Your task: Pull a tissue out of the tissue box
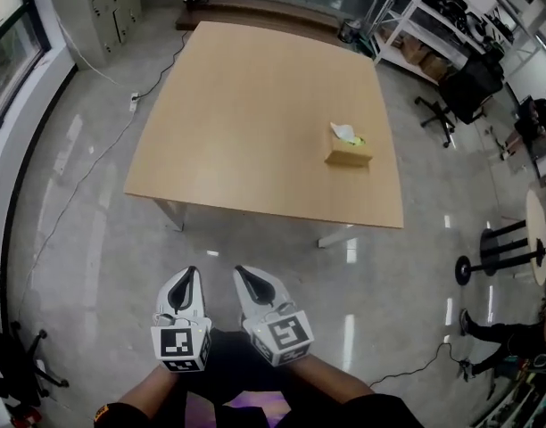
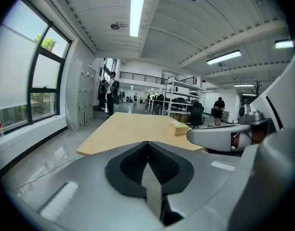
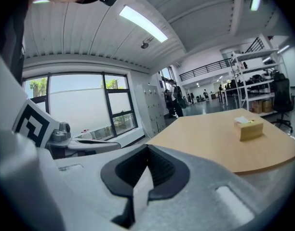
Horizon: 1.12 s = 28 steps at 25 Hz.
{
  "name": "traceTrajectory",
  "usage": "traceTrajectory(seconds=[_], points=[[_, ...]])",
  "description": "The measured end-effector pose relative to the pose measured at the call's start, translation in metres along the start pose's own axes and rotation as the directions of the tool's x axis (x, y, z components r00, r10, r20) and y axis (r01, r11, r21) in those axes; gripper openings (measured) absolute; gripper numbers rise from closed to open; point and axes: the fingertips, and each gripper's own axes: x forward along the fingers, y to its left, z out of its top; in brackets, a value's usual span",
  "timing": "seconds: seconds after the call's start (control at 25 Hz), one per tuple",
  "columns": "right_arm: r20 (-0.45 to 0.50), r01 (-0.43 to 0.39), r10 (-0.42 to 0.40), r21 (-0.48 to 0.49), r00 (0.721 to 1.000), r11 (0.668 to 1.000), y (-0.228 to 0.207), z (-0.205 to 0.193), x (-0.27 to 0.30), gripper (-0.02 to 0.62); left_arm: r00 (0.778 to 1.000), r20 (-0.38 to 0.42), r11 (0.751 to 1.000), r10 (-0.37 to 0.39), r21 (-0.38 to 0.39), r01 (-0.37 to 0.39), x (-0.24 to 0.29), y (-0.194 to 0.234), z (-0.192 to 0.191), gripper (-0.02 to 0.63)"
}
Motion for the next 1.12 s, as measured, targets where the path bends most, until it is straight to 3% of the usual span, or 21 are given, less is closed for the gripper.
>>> traceTrajectory(seconds=[0.36,0.56,0.84,1.12], points=[[0.129,0.168,-0.171,0.037,0.977,0.985,-0.125,0.038,-0.055,-0.009,0.985,0.039,0.982,-0.166,0.099,0.161,0.077,-0.112,0.035,0.018],[0.153,0.235,-0.245,0.077,0.957,0.969,-0.156,0.038,-0.086,-0.009,0.968,0.003,0.959,-0.25,0.136,0.247,0.095,-0.158,0.037,0.018],[0.124,0.34,-0.362,0.172,0.924,0.925,-0.195,0.02,-0.115,-0.009,0.937,-0.043,0.923,-0.347,0.16,0.35,0.117,-0.201,0.032,0.018],[0.072,0.413,-0.426,0.149,0.902,0.898,-0.235,0.015,-0.114,-0.009,0.912,-0.079,0.903,-0.404,0.127,0.411,0.162,-0.223,0.023,0.018]])
